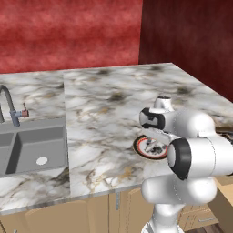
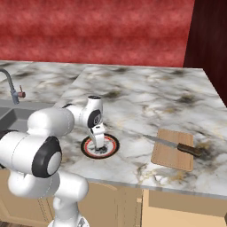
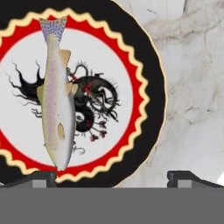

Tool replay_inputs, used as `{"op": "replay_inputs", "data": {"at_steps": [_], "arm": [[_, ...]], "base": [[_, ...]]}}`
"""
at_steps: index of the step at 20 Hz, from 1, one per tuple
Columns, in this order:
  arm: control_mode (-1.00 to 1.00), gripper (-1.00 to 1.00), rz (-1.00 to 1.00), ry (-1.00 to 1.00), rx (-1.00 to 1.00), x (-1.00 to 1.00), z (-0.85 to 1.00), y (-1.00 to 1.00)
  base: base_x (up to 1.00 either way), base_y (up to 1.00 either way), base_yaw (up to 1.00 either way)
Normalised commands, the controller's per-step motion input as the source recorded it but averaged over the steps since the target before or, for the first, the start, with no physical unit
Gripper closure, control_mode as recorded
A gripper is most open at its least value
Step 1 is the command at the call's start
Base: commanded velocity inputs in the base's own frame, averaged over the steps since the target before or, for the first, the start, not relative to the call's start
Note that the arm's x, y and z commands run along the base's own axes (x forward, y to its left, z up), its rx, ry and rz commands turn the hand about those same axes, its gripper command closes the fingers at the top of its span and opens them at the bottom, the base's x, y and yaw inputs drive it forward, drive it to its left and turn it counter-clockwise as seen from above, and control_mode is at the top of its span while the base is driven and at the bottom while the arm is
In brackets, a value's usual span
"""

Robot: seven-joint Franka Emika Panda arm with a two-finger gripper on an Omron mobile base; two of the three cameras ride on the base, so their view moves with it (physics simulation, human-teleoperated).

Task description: Pick up the knife from the drawer and place it on the cutting board. Then place the meat from the plate to the cutting board.

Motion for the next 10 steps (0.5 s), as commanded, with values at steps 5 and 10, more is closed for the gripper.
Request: {"op": "replay_inputs", "data": {"at_steps": [5, 10], "arm": [[-1.0, -1.0, -0.04, 0.03, 0.0, 0.08, -0.14, 0.0], [-1.0, -1.0, -0.04, 0.03, 0.0, 0.1, -0.13, 0.0]], "base": [[0.0, 0.0, 0.0], [0.0, 0.0, 0.0]]}}
